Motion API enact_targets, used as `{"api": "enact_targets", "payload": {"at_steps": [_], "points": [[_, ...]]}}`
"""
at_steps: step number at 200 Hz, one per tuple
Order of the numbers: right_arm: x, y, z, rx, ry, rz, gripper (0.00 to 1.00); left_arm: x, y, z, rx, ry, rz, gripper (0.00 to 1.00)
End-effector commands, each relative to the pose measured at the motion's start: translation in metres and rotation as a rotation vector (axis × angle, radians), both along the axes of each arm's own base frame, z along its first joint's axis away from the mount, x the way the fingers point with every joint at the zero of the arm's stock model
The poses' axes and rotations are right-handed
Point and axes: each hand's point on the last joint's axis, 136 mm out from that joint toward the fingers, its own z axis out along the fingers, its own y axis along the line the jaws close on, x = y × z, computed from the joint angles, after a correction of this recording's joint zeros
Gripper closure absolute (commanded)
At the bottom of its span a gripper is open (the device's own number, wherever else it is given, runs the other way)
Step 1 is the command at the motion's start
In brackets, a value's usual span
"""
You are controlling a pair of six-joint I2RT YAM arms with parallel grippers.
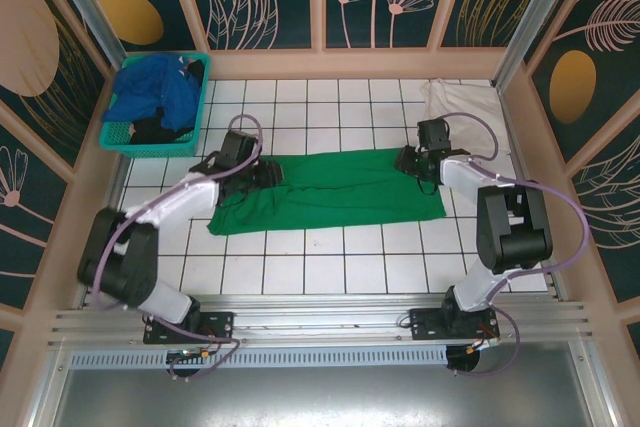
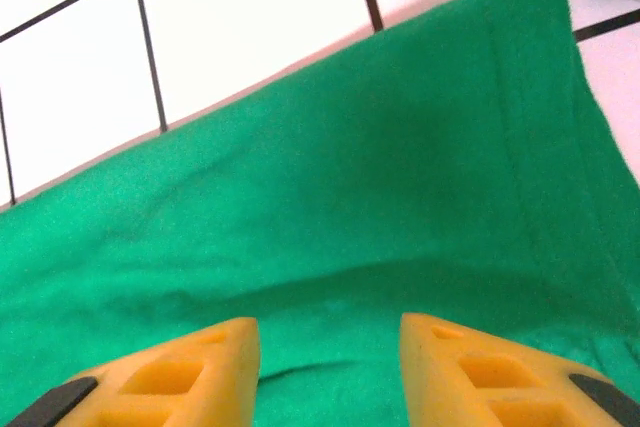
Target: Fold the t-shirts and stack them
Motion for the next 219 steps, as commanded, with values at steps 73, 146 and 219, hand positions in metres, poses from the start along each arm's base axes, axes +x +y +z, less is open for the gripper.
{"api": "enact_targets", "payload": {"at_steps": [73, 146, 219], "points": [[0.028, -0.027, -0.020, -0.060, 0.048, -0.042, 0.59, -0.057, -0.035, -0.057, -0.020, 0.161, -0.043, 0.67], [0.046, -0.021, -0.008, -0.068, 0.020, -0.020, 0.59, -0.072, -0.025, -0.033, -0.006, 0.096, -0.024, 0.51], [-0.001, -0.023, -0.061, -0.062, 0.159, -0.050, 0.62, -0.005, 0.005, -0.081, 0.095, 0.179, 0.110, 0.59]]}}
